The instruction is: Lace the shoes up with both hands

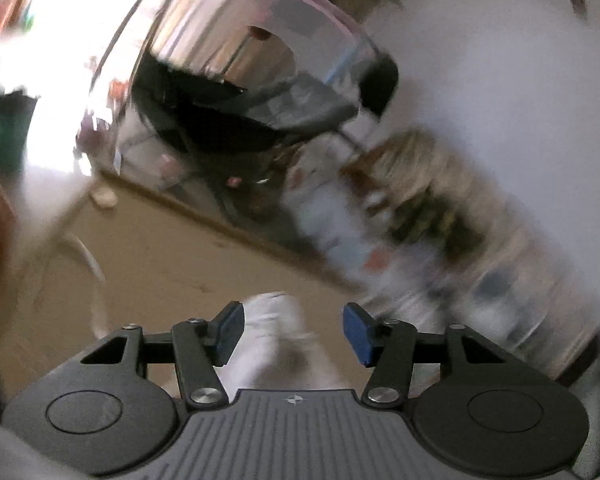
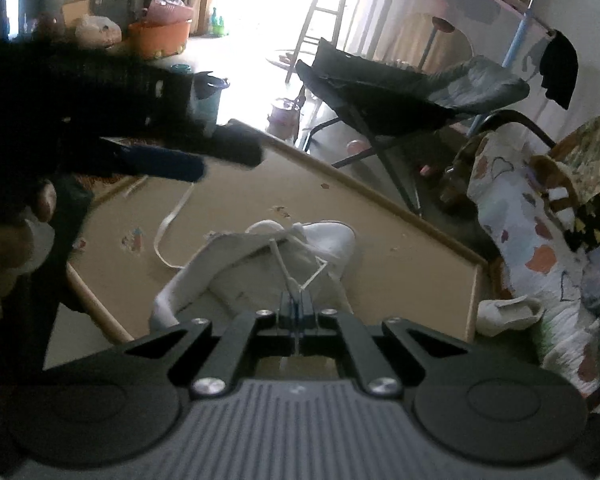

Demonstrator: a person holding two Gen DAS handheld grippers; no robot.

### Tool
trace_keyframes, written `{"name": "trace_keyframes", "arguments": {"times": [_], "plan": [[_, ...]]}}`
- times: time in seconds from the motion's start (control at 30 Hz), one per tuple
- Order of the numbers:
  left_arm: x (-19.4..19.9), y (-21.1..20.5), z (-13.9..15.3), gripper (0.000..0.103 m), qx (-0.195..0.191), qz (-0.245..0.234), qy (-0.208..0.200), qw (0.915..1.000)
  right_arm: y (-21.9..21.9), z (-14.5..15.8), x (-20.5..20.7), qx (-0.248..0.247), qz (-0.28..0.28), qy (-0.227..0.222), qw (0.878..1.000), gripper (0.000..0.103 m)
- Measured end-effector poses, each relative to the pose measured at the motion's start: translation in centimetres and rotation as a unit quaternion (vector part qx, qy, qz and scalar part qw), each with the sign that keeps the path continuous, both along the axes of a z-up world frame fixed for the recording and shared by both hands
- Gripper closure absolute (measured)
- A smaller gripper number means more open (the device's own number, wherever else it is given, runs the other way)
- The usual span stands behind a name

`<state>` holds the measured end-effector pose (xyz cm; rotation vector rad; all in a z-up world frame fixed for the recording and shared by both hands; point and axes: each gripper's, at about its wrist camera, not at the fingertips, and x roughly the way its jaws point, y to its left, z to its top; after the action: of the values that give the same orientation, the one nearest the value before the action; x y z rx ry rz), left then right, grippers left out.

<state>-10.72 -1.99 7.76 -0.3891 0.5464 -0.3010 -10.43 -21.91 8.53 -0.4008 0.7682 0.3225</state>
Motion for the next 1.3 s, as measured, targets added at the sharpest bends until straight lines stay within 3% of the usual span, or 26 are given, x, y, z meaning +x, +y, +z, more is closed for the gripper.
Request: {"name": "trace_keyframes", "arguments": {"times": [0.1, 0.13, 0.27, 0.5, 0.63, 0.83, 0.93, 1.03, 1.3], "plan": [[-0.1, -2.0, -0.3, 0.047, 0.12, -0.045, -0.024, 0.9915, 0.1, -0.4, 0.4, -0.027, 0.0, -0.01, 1.0, 0.101], [-0.1, -2.6, -0.5, 0.047, 0.144, -0.06, -0.033, 0.9873, 0.1, -0.5, 0.6, -0.033, -0.001, -0.013, 0.999, 0.101], [0.8, -3.5, -1.4, 0.046, 0.174, -0.082, -0.038, 0.9806, 0.3, -0.9, 1.2, -0.045, -0.001, -0.014, 0.999, 0.102], [3.3, -2.8, -3.2, 0.045, 0.179, -0.07, -0.003, 0.9814, 0.7, -1.6, 2.2, -0.065, 0.0, -0.014, 0.998, 0.102], [4.7, -2.4, -4.7, 0.045, 0.152, -0.096, 0.01, 0.9837, 1.0, -1.9, 2.9, -0.078, 0.0, -0.014, 0.997, 0.102], [5.0, -3.1, -5.9, 0.046, 0.185, -0.108, -0.002, 0.9768, 2.0, -2.4, 3.8, -0.119, 0.012, -0.022, 0.993, 0.101], [5.0, -2.9, -5.8, 0.05, 0.184, -0.112, 0.007, 0.9766, 2.9, -2.6, 4.3, -0.144, 0.024, -0.028, 0.989, 0.102], [5.0, -2.6, -5.7, 0.066, 0.177, -0.115, 0.011, 0.9774, 3.8, -2.8, 4.9, -0.163, 0.039, -0.03, 0.985, 0.102], [5.6, -1.5, -6.6, 0.075, 0.126, -0.111, 0.028, 0.9854, 6.0, -4.4, 5.9, -0.22, 0.081, -0.016, 0.972, 0.102]]}}
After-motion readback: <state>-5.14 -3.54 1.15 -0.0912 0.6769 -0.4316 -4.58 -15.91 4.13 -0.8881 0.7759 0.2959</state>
